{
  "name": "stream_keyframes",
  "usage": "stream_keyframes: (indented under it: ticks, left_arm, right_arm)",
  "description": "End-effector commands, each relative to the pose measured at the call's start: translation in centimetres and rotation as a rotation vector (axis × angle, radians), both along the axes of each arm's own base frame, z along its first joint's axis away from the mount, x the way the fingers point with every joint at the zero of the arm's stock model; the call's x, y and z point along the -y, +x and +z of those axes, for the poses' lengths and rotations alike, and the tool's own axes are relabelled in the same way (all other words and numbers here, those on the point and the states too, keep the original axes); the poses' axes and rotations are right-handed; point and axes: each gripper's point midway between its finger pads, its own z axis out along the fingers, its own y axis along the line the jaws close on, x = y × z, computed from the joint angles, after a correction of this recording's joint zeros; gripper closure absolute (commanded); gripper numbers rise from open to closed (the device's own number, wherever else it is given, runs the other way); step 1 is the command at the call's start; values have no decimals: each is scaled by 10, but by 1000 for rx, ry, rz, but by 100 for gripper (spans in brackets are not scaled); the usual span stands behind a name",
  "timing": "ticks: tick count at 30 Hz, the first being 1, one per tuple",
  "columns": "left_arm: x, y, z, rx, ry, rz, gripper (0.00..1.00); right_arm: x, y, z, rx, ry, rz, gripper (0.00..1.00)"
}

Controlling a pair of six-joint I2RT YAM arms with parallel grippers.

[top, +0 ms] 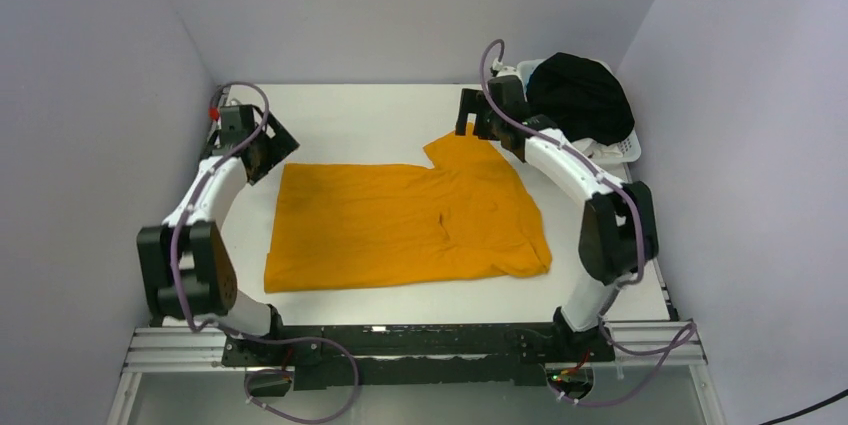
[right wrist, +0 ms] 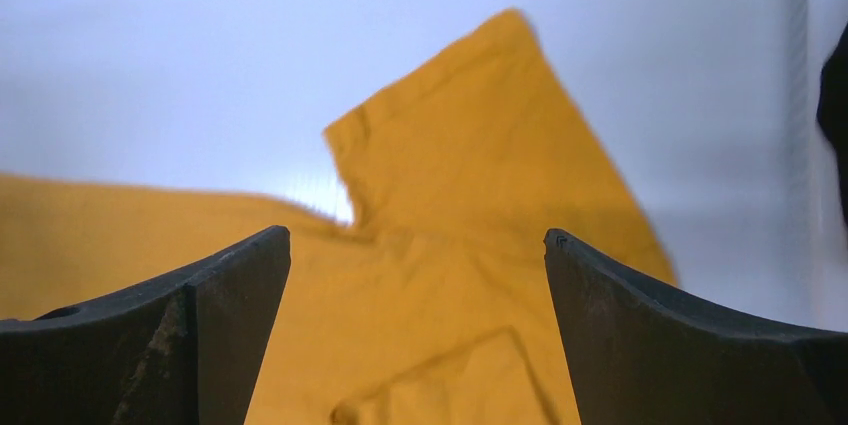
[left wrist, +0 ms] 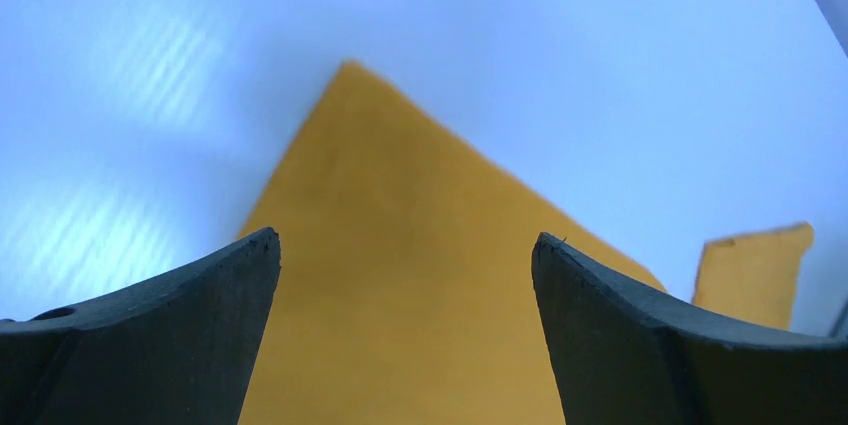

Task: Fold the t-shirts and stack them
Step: Grab the side of the flattened tshirt furthest away from the robot with both arms

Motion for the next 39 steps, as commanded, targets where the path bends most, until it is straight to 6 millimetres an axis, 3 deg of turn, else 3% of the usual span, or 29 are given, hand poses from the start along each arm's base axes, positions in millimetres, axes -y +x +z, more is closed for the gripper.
stream_keyframes:
  ticks: [1,5,7,11,14,20,23,28,33,35,39]
  left_arm:
    - [-19,45,-5,-52,99,-81,1]
    - [-29,86,-26,-71,147,-172,1]
    - [-29,97,-37,-98,119,-236,1]
    - [-30,101,-58,-154,134,-316,1]
    - [-26,97,-70,-166,130,-369,7]
    - [-3,85,-90,-172,59,-518,14]
    - [-7,84,-96,-196,64,-498,19]
    - [0,79,-104,-228,38,-527,27]
    - [8,68,-112,-269,65,-543,28]
    - [9,65,-117,-299,71,-540,34]
    - [11,67,-118,-313,82,-531,55]
  right_arm:
    - [7,56,-11,16,-47,11,0]
    - [-2,96,-41,9,-65,83,0]
    - [-1,115,-54,1,-99,91,0]
    - [2,147,-68,4,-161,87,0]
    - [6,158,-80,0,-182,80,0]
    - [12,159,-96,-6,-181,78,0]
    - [14,157,-100,-15,-178,74,0]
    - [14,153,-100,-17,-176,79,0]
    - [15,152,-96,-13,-175,76,0]
    - [17,152,-98,-18,-183,69,0]
    - [18,152,-104,-31,-196,66,0]
